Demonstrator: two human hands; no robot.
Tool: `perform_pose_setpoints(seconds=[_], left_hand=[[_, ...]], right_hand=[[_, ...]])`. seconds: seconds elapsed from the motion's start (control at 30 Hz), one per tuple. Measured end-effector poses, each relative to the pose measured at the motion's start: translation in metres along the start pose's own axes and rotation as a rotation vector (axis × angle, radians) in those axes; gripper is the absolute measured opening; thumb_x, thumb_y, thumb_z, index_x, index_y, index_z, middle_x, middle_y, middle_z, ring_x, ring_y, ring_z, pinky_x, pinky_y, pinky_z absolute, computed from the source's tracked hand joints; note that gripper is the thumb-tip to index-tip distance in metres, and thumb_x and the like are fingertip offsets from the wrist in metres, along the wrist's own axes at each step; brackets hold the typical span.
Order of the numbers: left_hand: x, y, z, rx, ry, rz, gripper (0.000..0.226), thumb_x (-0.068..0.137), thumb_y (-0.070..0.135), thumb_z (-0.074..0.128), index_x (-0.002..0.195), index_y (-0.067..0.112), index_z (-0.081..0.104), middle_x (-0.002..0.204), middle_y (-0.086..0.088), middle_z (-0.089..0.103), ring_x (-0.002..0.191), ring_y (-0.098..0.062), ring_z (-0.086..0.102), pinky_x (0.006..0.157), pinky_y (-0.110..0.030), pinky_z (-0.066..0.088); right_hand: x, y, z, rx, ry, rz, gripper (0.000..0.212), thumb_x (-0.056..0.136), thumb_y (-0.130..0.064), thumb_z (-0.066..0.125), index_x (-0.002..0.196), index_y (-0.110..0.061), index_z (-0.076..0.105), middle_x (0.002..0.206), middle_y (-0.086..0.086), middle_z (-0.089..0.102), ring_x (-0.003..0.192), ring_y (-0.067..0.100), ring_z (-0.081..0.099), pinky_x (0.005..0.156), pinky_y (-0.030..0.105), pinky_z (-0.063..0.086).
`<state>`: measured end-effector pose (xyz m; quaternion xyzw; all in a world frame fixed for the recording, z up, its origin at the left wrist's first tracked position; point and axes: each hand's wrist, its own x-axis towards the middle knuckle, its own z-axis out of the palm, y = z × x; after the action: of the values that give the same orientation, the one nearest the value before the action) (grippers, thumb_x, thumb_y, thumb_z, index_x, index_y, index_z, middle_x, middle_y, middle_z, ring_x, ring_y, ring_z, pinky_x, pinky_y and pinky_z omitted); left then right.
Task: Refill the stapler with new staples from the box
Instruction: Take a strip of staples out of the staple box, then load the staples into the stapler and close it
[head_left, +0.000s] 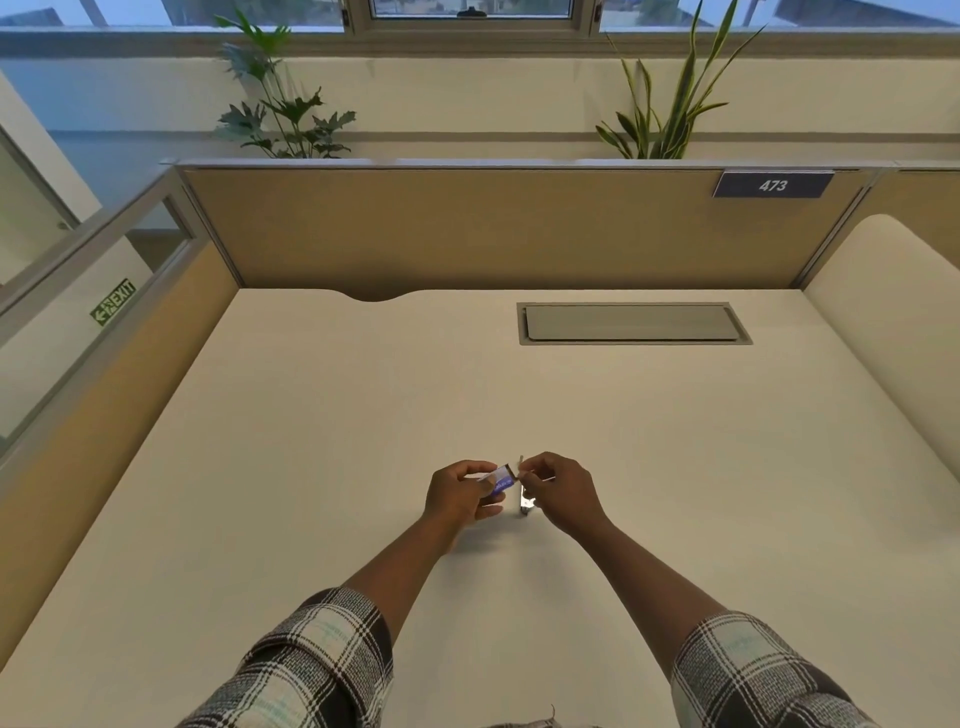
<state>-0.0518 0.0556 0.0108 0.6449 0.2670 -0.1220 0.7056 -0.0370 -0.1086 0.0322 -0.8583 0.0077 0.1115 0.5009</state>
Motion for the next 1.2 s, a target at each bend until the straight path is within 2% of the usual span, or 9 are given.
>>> perform_pose_setpoints(seconds=[0.1,0.2,0.33,0.47,0.67,0.77,0.9,1.03,1.2], left_hand=[[0.000,-0.001,-0.001,0.137,-0.045,0.031,0.024,0.088,0.008,0.067,0.104,0.025,0.071,0.092,-0.004,0.075,0.073,-0.015,0.076,0.065,-0.034,0.062],[-0.001,-0.001,-0.002,0.228,-0.095,0.093,0.033,0.088,0.004,0.065,0.111,0.027,0.070,0.088,0.001,0.074,0.072,-0.013,0.075,0.070,-0.037,0.063],[-0.004,0.002,-0.001,0.338,-0.154,0.186,0.041,0.090,0.000,0.061,0.118,0.030,0.066,0.095,-0.004,0.069,0.073,-0.016,0.075,0.067,-0.032,0.063],[-0.006,0.004,0.001,0.395,-0.178,0.223,0.044,0.092,0.003,0.061,0.129,0.027,0.060,0.103,-0.011,0.064,0.079,-0.027,0.074,0.070,-0.035,0.063],[-0.006,0.005,0.000,0.393,-0.149,0.195,0.035,0.090,-0.004,0.061,0.115,0.019,0.065,0.107,-0.017,0.061,0.081,-0.030,0.074,0.073,-0.038,0.063],[-0.004,0.006,-0.001,0.376,-0.128,0.161,0.033,0.089,-0.005,0.061,0.115,0.016,0.064,0.105,-0.017,0.062,0.082,-0.032,0.074,0.076,-0.043,0.063],[-0.004,0.007,-0.003,0.354,-0.095,0.141,0.029,0.087,-0.005,0.062,0.108,0.015,0.064,0.094,-0.016,0.066,0.078,-0.032,0.074,0.071,-0.041,0.063],[-0.001,0.007,-0.008,0.424,-0.041,0.168,0.023,0.082,0.002,0.068,0.096,0.020,0.063,0.084,-0.011,0.071,0.074,-0.023,0.071,0.056,-0.029,0.059],[0.012,0.003,-0.012,0.415,0.021,0.164,0.015,0.083,0.003,0.069,0.091,0.014,0.064,0.079,-0.016,0.070,0.065,-0.022,0.070,0.060,-0.037,0.063]], right_hand=[[0.000,-0.001,-0.001,0.026,0.011,0.027,0.009,0.083,-0.011,0.063,0.087,-0.014,0.070,0.079,0.003,0.073,0.068,0.016,0.070,0.066,0.022,0.052],[0.000,-0.002,-0.001,0.020,0.017,0.020,0.007,0.083,-0.012,0.064,0.086,-0.015,0.070,0.079,0.003,0.073,0.069,0.016,0.069,0.056,0.008,0.045],[0.000,-0.002,-0.002,0.007,0.019,-0.013,0.004,0.083,-0.013,0.067,0.084,-0.015,0.070,0.076,-0.001,0.070,0.066,0.008,0.064,0.054,0.002,0.041],[-0.001,0.000,-0.002,-0.050,-0.021,-0.041,0.008,0.084,-0.016,0.068,0.090,-0.015,0.074,0.077,-0.003,0.070,0.069,0.009,0.063,0.056,0.005,0.041],[0.000,0.003,-0.002,-0.017,-0.054,-0.033,0.019,0.083,-0.019,0.072,0.101,-0.021,0.071,0.077,0.001,0.073,0.062,-0.002,0.066,0.057,0.006,0.045],[0.000,0.006,-0.003,0.037,-0.044,0.014,0.026,0.079,-0.014,0.075,0.104,-0.021,0.070,0.078,0.002,0.073,0.066,0.007,0.068,0.066,0.021,0.053],[0.002,0.008,-0.003,0.132,-0.050,0.077,0.025,0.079,-0.005,0.073,0.103,-0.012,0.070,0.074,0.000,0.072,0.064,0.012,0.067,0.070,0.031,0.056],[0.003,0.010,-0.005,0.255,-0.064,0.105,0.019,0.088,0.000,0.061,0.106,0.000,0.066,0.084,0.013,0.074,0.072,0.015,0.073,0.066,0.026,0.059],[0.002,0.010,-0.006,0.297,-0.050,0.178,0.025,0.087,0.004,0.048,0.106,-0.002,0.064,0.090,0.016,0.074,0.067,0.012,0.071,0.055,0.016,0.052]])
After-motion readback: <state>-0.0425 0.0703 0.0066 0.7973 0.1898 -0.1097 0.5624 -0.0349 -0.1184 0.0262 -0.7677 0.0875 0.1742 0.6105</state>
